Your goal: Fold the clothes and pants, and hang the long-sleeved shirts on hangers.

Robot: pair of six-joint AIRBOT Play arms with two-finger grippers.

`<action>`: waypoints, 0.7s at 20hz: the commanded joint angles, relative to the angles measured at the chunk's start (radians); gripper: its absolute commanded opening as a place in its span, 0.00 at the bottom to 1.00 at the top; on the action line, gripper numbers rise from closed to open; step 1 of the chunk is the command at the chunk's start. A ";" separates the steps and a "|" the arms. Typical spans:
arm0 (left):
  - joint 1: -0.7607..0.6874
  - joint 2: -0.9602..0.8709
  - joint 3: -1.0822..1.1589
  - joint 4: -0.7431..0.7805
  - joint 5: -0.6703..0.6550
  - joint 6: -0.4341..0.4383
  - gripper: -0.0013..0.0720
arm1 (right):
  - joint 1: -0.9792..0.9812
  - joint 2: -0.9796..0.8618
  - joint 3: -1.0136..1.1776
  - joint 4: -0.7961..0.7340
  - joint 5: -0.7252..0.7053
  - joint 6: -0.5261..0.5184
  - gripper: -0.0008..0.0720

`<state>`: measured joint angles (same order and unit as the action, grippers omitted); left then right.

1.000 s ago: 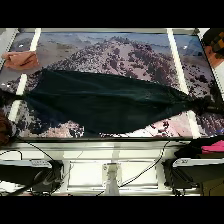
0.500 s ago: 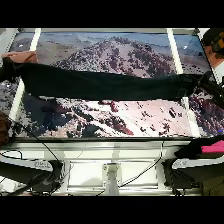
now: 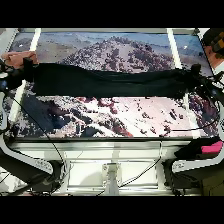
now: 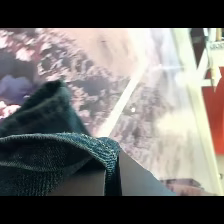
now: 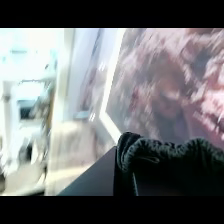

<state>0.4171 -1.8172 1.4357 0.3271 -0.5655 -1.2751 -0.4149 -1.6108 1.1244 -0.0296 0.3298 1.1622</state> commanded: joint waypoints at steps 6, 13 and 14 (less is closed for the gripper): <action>-0.010 -0.051 0.001 0.001 0.037 -0.008 0.23 | 0.043 0.000 0.001 0.007 -0.216 0.010 0.20; -0.010 -0.051 0.001 0.001 0.035 -0.008 0.36 | 0.042 0.000 0.058 -0.001 -0.229 0.006 0.59; -0.010 -0.051 0.001 0.001 0.029 -0.008 0.36 | 0.041 0.000 0.071 -0.005 -0.233 0.000 0.68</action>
<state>0.4072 -1.8675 1.4357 0.3271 -0.5274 -1.2831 -0.3733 -1.6108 1.1667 -0.0246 0.1116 1.1709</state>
